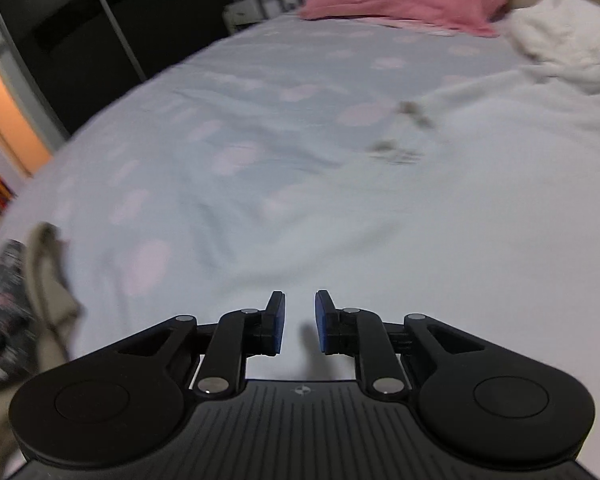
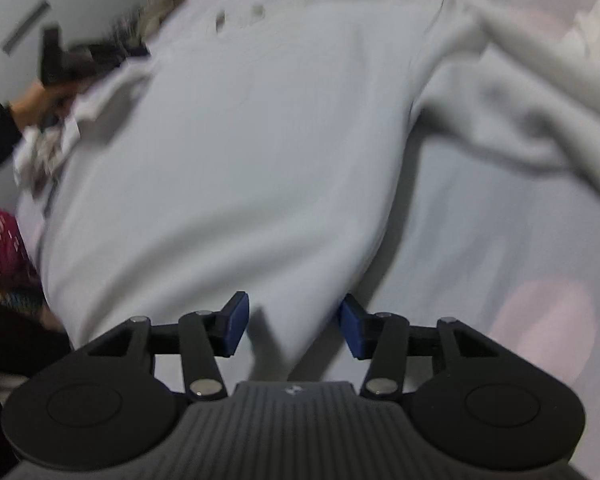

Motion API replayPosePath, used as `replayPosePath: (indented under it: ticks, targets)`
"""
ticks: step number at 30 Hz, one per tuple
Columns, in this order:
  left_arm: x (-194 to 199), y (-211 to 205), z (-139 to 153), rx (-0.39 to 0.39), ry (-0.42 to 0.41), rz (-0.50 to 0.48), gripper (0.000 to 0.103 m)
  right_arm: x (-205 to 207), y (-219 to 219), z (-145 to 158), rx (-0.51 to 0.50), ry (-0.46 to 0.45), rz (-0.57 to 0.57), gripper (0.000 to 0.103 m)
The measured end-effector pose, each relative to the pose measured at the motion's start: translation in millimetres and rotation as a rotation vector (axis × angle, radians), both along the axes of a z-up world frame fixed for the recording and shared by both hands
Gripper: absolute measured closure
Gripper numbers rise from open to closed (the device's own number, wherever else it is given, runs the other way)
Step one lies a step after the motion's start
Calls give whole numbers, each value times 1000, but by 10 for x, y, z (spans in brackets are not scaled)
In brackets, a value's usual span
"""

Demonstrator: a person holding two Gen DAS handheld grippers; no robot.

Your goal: Fold clothes

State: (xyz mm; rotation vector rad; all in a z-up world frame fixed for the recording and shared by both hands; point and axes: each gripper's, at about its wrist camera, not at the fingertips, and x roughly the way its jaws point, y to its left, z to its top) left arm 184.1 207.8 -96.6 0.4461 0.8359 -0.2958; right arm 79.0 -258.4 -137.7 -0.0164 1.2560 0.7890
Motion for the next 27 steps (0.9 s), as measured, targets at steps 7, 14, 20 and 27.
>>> replayPosePath:
  ticks: [7, 14, 20, 27]
  targets:
    - [-541, -394, -260, 77, 114, -61, 86, -257, -187, 230, -58, -10, -37, 99]
    - [-819, -548, 13, 100, 146, 6, 86, -662, -262, 153, -21, -62, -106, 67]
    - [-1448, -735, 377, 82, 177, -57, 83, -984, -240, -95, 31, 0, 45, 39]
    - [-2030, -906, 563, 102, 227, -108, 83, -1077, -288, 60, -34, -29, 107, 97]
